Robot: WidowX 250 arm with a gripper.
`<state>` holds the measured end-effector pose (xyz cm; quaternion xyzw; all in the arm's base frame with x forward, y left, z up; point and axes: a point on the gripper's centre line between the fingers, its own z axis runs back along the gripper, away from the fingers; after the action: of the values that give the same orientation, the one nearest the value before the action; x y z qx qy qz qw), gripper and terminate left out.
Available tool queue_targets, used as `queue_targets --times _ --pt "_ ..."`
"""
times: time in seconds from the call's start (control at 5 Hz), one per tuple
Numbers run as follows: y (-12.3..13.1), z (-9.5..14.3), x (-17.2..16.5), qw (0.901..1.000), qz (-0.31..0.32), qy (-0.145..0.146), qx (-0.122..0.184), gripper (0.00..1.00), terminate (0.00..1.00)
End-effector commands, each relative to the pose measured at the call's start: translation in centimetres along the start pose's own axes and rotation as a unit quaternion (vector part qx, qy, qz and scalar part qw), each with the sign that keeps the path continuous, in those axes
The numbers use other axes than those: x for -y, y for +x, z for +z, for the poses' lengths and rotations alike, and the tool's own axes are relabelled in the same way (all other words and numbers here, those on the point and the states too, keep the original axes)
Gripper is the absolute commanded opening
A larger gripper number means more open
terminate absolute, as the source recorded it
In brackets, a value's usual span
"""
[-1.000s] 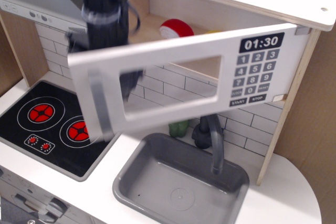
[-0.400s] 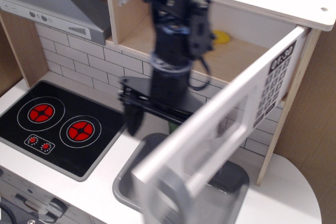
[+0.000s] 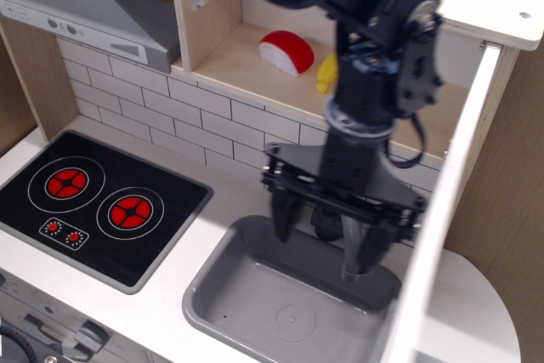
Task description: Open microwave
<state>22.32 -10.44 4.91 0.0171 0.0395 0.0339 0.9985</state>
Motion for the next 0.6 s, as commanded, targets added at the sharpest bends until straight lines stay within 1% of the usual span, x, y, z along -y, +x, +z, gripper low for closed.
queue_targets --times 0.0,0.2,0.4 --pt "-0.1 4.6 -3.5 0.9980 0.042 -0.021 0.041 1.00 0.00" --pt "1.2 6.5 -6.3 0.9964 0.067 -0.009 0.051 1.00 0.00" --pt "2.8 10.2 -8.1 0.9905 0.114 0.001 0.078 1.00 0.00"
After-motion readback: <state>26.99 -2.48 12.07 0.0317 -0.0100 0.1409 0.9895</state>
